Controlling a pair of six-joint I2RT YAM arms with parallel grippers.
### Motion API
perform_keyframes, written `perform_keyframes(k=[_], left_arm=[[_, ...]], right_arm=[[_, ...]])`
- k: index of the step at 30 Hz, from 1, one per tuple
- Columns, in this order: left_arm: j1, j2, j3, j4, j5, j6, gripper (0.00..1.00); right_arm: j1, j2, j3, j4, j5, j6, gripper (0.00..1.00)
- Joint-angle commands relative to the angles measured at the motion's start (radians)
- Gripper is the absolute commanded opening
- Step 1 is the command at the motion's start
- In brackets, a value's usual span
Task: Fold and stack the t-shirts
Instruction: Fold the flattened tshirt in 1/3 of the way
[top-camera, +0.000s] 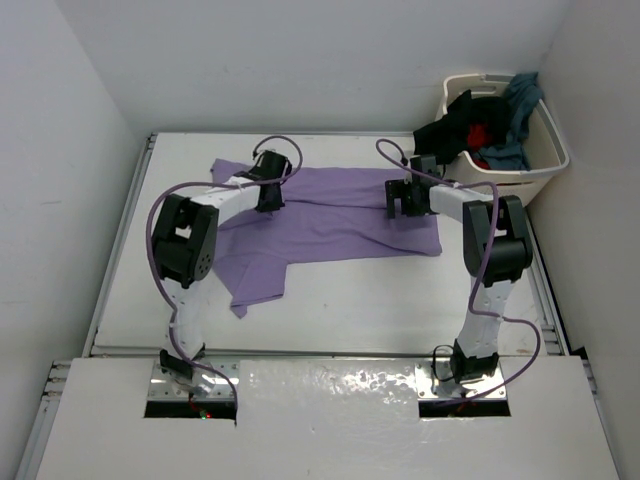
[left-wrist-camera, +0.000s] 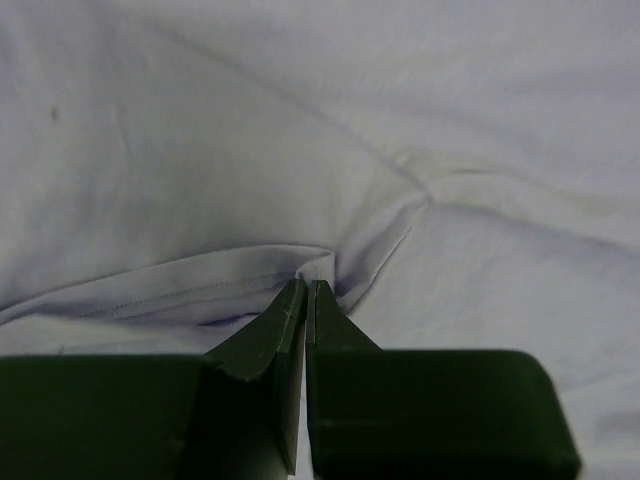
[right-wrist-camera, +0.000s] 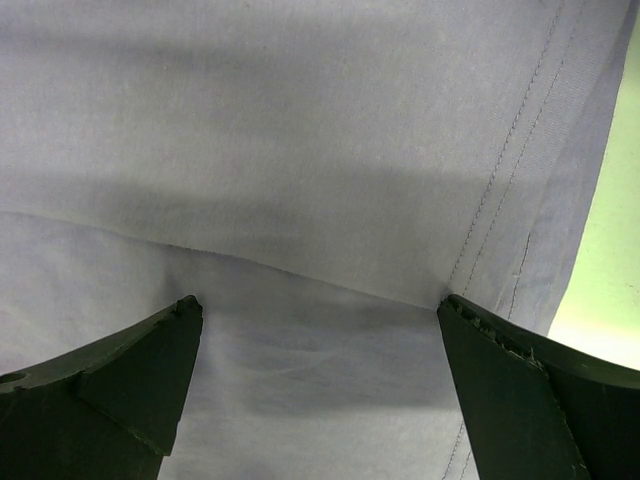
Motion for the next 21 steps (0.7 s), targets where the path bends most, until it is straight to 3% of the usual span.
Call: perform_keyframes(k=[1, 5, 6, 8, 9, 16, 17, 21], left_arm=[[-0.028, -0.071, -0.041, -0.010, -0.025, -0.059, 0.00], [-0.054, -0.096, -0.073, -0.027, -0.024, -0.096, 0.08], [-0.059, -0.107, -0.082, -0.024, -0.013, -0.100, 0.23], [-0.080, -0.116, -0.099, -0.028, 0.004, -0.102, 0.39], [-0.092, -0.126, -0.101, -0.050, -0.005, -0.106, 0.54], [-0.105, -0.232, -0.135, -0.073, -0.022, -0.116, 0.77], [-0.103, -0.260, -0.139, -0.073, -0.024, -0.116, 0.99], [-0.100, -0.340, -0.185, -0.091, -0.016, -0.135, 1.00]], right_arm=[[-0.003, -0.037, -0.016, 0.004, -0.017, 0.015, 0.99], [-0.003, -0.033, -0.024, 0.006, -0.014, 0.018, 0.99], [-0.003, -0.033, -0.024, 0.009, -0.014, 0.018, 0.99], [-0.003, -0.028, -0.022, 0.007, -0.014, 0.018, 0.99], [-0.003, -0.028, -0.022, 0.009, -0.014, 0.018, 0.99], [-0.003, -0.031, -0.018, 0.009, -0.014, 0.015, 0.99], [-0.003, -0.039, -0.019, 0.006, -0.009, 0.011, 0.99], [-0.003, -0.097, -0.018, -0.023, -0.003, 0.003, 0.99]])
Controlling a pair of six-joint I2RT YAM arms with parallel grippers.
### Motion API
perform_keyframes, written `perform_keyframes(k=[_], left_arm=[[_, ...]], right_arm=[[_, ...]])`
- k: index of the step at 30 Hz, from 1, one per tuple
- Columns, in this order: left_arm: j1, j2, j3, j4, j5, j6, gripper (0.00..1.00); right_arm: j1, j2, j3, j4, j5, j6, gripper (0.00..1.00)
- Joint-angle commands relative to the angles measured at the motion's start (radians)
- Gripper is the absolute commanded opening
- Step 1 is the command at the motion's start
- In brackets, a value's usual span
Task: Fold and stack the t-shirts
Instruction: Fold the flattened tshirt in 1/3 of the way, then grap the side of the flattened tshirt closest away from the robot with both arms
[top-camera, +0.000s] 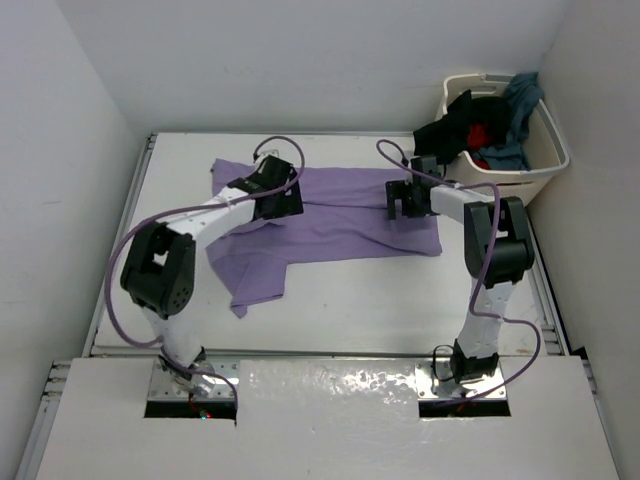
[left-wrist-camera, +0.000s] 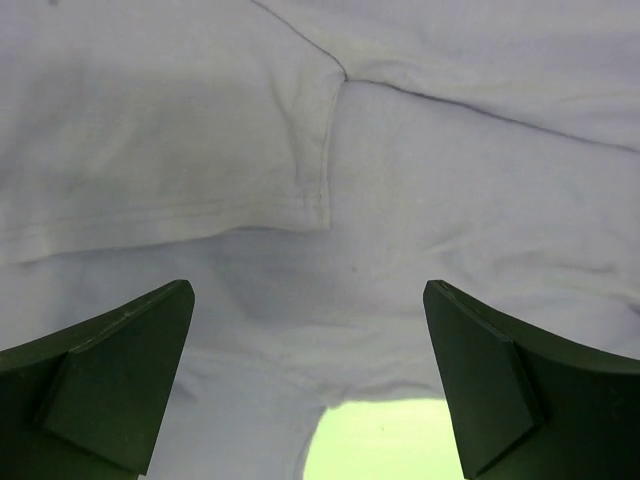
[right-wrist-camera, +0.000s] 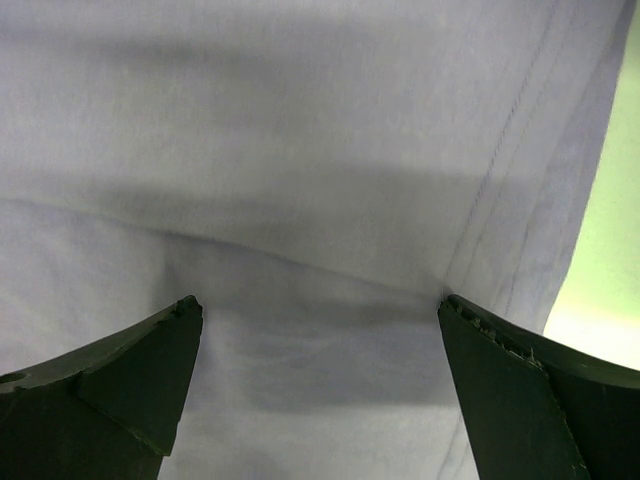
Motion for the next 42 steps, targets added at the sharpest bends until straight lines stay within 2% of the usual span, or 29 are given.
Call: perform_keyframes(k=[1, 4, 8, 11, 16, 19, 23, 24, 25, 27, 28, 31, 33, 35, 37, 38, 39, 40, 42], left_arm=[[0.007, -0.132, -0.046, -0.011, -0.016, -0.043, 1.00], [0.020, -0.206, -0.133, -0.029, -0.003, -0.106, 1.00], [0.043, -0.389, -0.296, -0.118, 0.013, -0.235, 1.00], [0.045, -0.527, -0.487, -0.184, 0.034, -0.332, 1.00], [0.045, -0.737, -0.672, -0.227, 0.131, -0.462, 1.00], [0.045, -0.815, -0.797, -0.224, 0.197, -0.516, 1.00], [0.045, -0.874, -0.871, -0.227, 0.206, -0.549, 0.97], [0.045, -0.878, -0.887, -0.220, 0.218, -0.554, 0.94], [0.045, -0.884, -0.903, -0.215, 0.218, -0.566, 0.85], [0.045, -0.882, -0.933, -0.203, 0.214, -0.573, 0.81], [0.045, -0.878, -0.949, -0.183, 0.212, -0.579, 0.71], [0.045, -0.854, -0.968, -0.141, 0.182, -0.585, 0.63], [0.045, -0.820, -0.962, -0.117, 0.145, -0.579, 0.62], [0.045, -0.794, -0.942, -0.091, 0.103, -0.573, 0.54], [0.045, -0.751, -0.925, -0.062, 0.102, -0.562, 0.34], [0.045, -0.737, -0.916, -0.058, 0.106, -0.554, 0.28], [0.045, -0.715, -0.901, -0.066, 0.109, -0.534, 0.05], [0.045, -0.707, -0.894, -0.075, 0.105, -0.525, 0.00], [0.045, -0.707, -0.884, -0.094, 0.093, -0.513, 0.00]], right_arm=[[-0.001, -0.108, -0.020, -0.014, -0.005, 0.005, 0.99], [-0.003, -0.196, -0.027, -0.025, 0.008, 0.000, 0.99], [-0.003, -0.308, -0.061, -0.068, 0.063, 0.015, 0.99], [-0.004, -0.420, -0.157, -0.060, 0.109, 0.055, 0.99], [-0.004, -0.571, -0.326, -0.054, 0.106, 0.116, 0.99], [-0.004, -0.621, -0.385, -0.060, 0.109, 0.126, 0.99], [-0.006, -0.642, -0.415, -0.072, 0.127, 0.121, 0.99], [-0.004, -0.642, -0.414, -0.080, 0.129, 0.120, 0.99], [-0.004, -0.638, -0.414, -0.082, 0.130, 0.120, 0.99], [-0.004, -0.633, -0.417, -0.088, 0.132, 0.121, 0.99], [-0.004, -0.632, -0.420, -0.086, 0.137, 0.121, 0.99], [-0.004, -0.628, -0.429, -0.088, 0.150, 0.121, 0.99], [-0.003, -0.628, -0.440, -0.092, 0.163, 0.121, 0.99], [-0.006, -0.631, -0.451, -0.095, 0.173, 0.123, 0.99], [-0.010, -0.630, -0.461, -0.100, 0.186, 0.130, 0.99], [-0.015, -0.628, -0.464, -0.102, 0.192, 0.135, 0.99], [-0.025, -0.627, -0.469, -0.109, 0.193, 0.146, 0.99], [-0.030, -0.625, -0.478, -0.106, 0.193, 0.155, 0.99], [-0.038, -0.622, -0.492, -0.089, 0.158, 0.167, 0.99]])
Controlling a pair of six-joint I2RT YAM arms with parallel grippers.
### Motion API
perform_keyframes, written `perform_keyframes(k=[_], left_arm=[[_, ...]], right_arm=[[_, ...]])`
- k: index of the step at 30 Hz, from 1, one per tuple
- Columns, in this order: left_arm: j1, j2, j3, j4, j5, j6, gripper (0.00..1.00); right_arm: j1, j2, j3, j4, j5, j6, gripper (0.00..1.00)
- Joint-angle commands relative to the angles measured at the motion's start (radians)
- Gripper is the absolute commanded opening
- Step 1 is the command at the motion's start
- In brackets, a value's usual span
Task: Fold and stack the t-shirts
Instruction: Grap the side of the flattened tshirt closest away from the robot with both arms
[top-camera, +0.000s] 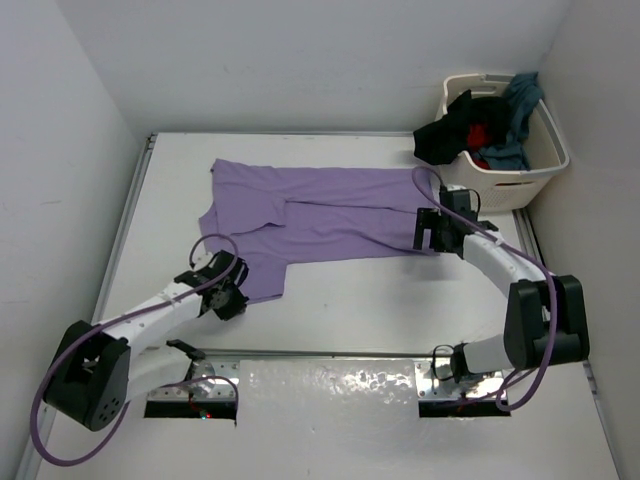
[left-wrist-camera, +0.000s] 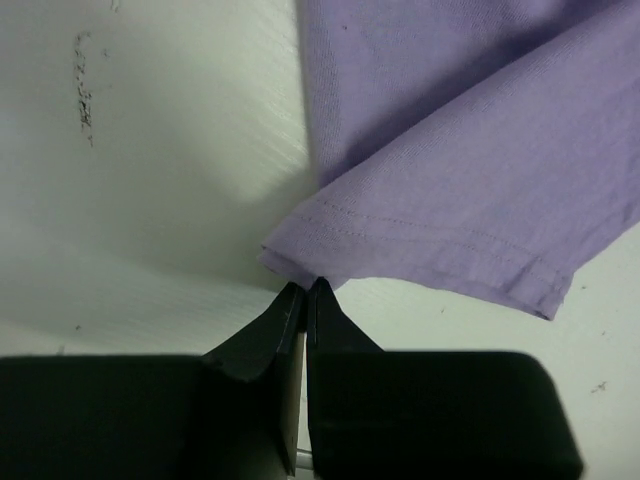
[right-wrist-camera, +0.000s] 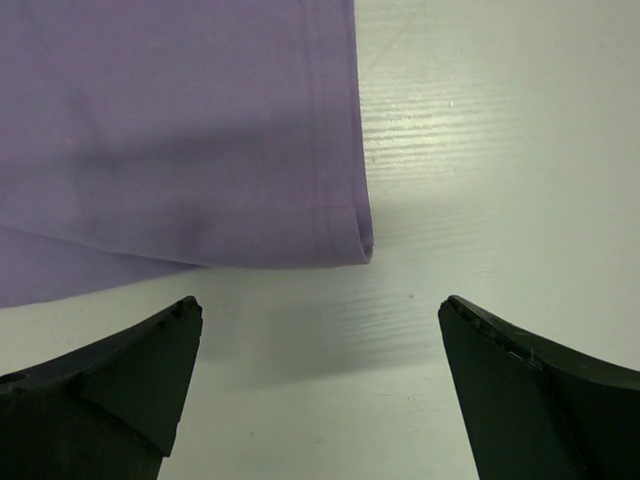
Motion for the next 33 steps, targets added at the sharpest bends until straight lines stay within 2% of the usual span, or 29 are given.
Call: perform_keyframes(k=[1, 4, 7, 9, 15, 21, 28, 30, 31, 33], left_arm=[[0.008, 0.009, 0.033, -0.012, -0.044, 0.035, 0.00], [0.008, -0.001, 0.077, -0.035, -0.069, 0.065, 0.00], [0.008, -0.007, 0.123, -0.058, -0.092, 0.102, 0.00], [0.006, -0.024, 0.150, -0.093, -0.112, 0.104, 0.00], [0.008, -0.077, 0.171, -0.128, -0.138, 0.125, 0.00], [0.008, -0.080, 0.225, -0.162, -0.164, 0.151, 0.00], [0.008, -0.082, 0.269, -0.176, -0.192, 0.174, 0.00], [0.008, -0.080, 0.274, -0.177, -0.195, 0.176, 0.00], [0.008, -0.082, 0.274, -0.179, -0.198, 0.176, 0.00], [0.008, -0.082, 0.278, -0.177, -0.202, 0.177, 0.00]], right_arm=[[-0.018, -0.010, -0.023, 0.026, -0.019, 0.059, 0.99], [-0.018, 0.005, -0.048, 0.075, -0.073, 0.105, 0.98], [-0.018, 0.042, -0.071, 0.121, -0.064, 0.128, 0.95], [-0.018, 0.060, -0.078, 0.146, -0.056, 0.136, 0.88], [-0.024, 0.109, -0.118, 0.221, 0.008, 0.153, 0.77], [-0.059, 0.154, -0.131, 0.325, 0.010, 0.174, 0.68], [-0.073, 0.172, -0.109, 0.336, -0.014, 0.157, 0.67], [-0.079, 0.181, -0.105, 0.336, -0.019, 0.154, 0.61], [-0.081, 0.183, -0.103, 0.341, -0.022, 0.154, 0.51], [-0.084, 0.187, -0.106, 0.351, -0.046, 0.151, 0.41]])
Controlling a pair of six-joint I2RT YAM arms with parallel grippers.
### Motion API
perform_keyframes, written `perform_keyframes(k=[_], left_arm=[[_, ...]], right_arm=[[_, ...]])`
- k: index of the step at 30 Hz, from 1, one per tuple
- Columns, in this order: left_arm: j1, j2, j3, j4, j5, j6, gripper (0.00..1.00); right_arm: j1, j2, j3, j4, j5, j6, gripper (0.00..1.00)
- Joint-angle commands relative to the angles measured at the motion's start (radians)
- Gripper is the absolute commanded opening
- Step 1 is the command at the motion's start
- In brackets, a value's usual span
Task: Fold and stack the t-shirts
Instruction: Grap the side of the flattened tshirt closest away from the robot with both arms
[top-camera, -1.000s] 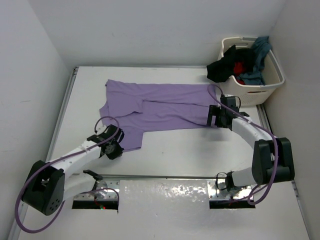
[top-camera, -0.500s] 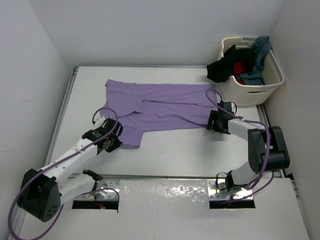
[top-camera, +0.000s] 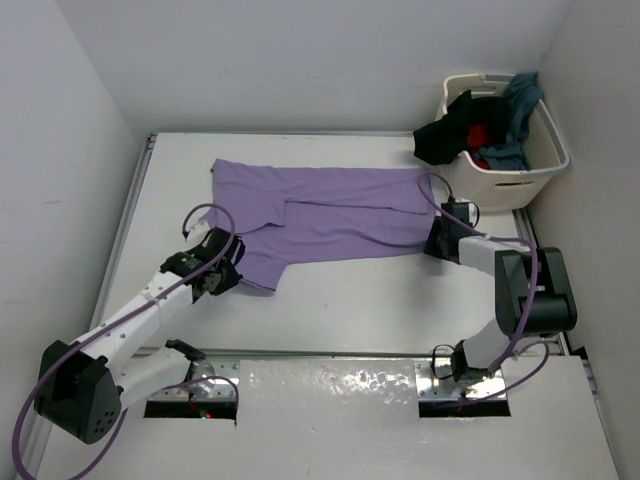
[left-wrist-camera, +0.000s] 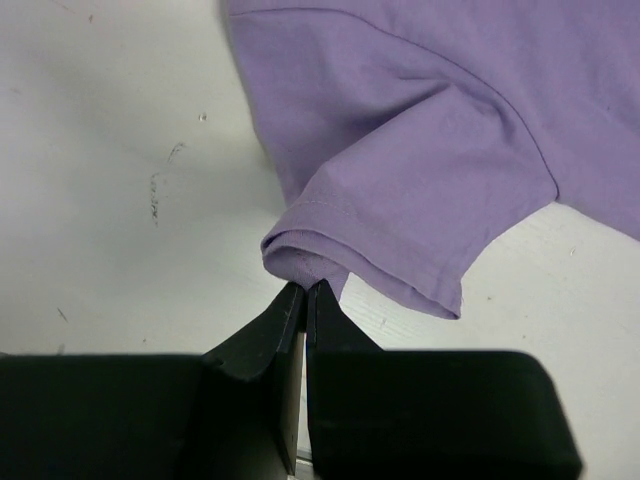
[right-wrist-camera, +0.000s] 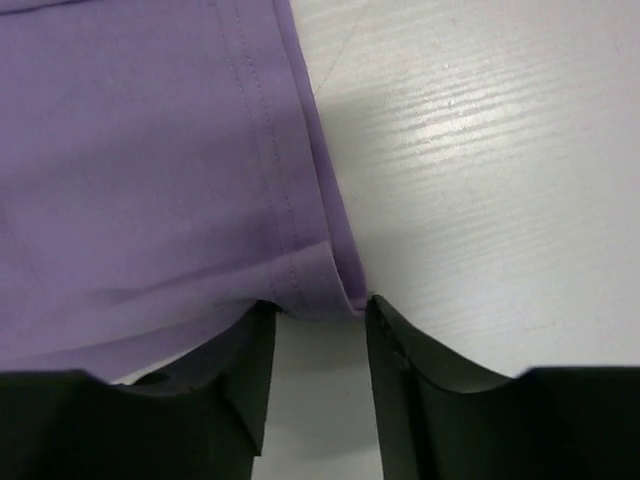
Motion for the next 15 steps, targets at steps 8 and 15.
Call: perform_keyframes(k=[8, 15], left_arm=[[0.008, -0.004, 0.091, 0.032, -0.052, 0.050, 0.00], [0.008, 0.042, 0.197, 0.136, -0.056, 0.139, 0.00]], right_arm=[[-0.012, 0.038, 0.027, 0.090, -0.088, -0.033, 0.09], [-0.011, 0.022, 0.091, 0.010, -0.105, -0.070, 0.00]])
